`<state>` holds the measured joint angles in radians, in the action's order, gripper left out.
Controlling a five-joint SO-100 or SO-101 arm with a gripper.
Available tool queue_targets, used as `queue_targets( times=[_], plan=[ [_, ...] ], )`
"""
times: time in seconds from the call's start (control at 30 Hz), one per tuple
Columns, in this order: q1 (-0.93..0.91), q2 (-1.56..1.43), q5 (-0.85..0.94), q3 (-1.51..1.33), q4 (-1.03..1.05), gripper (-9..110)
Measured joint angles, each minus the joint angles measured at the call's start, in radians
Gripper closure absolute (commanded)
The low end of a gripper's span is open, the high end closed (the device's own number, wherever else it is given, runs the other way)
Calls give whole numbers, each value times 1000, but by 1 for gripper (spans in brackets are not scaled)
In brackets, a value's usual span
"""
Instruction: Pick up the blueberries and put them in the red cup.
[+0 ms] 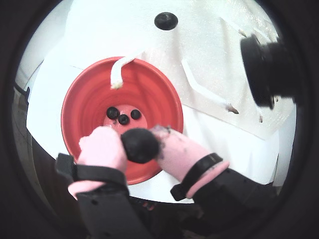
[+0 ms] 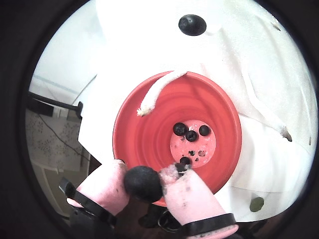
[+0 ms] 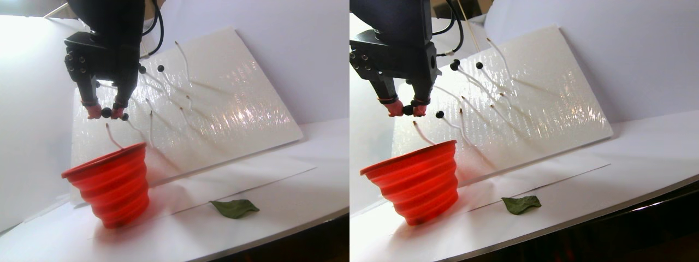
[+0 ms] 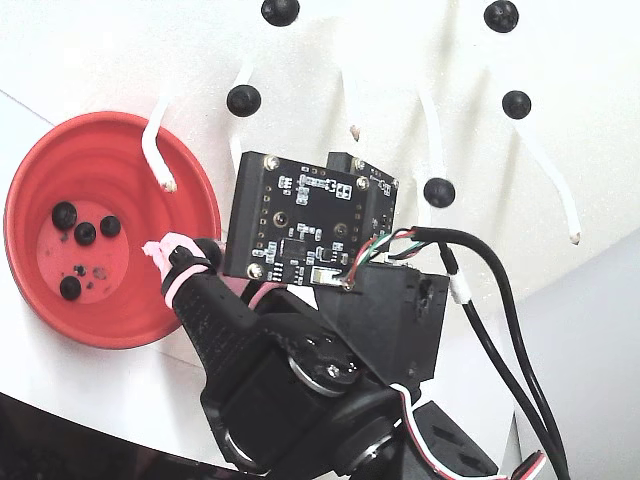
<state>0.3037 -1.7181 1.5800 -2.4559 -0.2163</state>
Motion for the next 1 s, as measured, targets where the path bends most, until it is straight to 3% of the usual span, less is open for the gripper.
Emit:
queue_targets(
  times=[0.3,1.0],
  plan=[
    [0,18,0,0,-26,83],
    [-37,-183,57,-57,95,85]
  ],
)
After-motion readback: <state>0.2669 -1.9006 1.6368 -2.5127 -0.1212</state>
